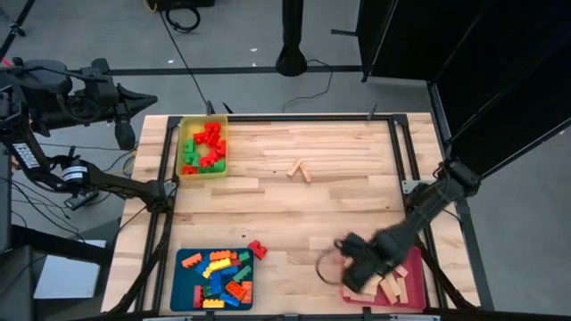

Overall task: Sort blocks by size
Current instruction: Put the wooden block into the red bin

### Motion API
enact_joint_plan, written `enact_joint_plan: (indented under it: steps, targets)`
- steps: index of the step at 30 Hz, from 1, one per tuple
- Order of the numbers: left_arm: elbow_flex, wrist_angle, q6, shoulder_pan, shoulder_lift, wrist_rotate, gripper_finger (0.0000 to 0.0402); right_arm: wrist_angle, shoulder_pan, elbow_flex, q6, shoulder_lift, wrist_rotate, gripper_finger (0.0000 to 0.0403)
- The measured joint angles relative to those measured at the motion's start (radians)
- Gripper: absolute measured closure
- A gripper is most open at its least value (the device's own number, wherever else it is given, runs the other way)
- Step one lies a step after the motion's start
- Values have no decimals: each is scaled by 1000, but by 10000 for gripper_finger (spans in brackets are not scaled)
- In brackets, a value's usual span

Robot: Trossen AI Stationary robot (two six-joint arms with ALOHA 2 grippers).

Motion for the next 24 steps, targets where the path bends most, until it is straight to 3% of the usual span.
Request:
enact_joint_plan:
  steps: [4, 8, 12, 16, 24]
  targets:
    - [0, 0, -5, 0, 0, 0, 399, 65, -175, 0, -47, 0, 175, 140]
    - [0, 0, -5, 0, 0, 0, 399, 215, -396, 1, -278, 10, 294, 154]
    - [0, 0, -5, 0, 0, 0, 399, 315, -603, 2, -502, 51, 310, 173]
    - [0, 0, -5, 0, -2, 1, 399, 296, -756, 1, -595, 111, 308, 190]
    - [0, 0, 0, 0, -2, 2, 399, 350, -902, 0, -712, 237, 224, 198]
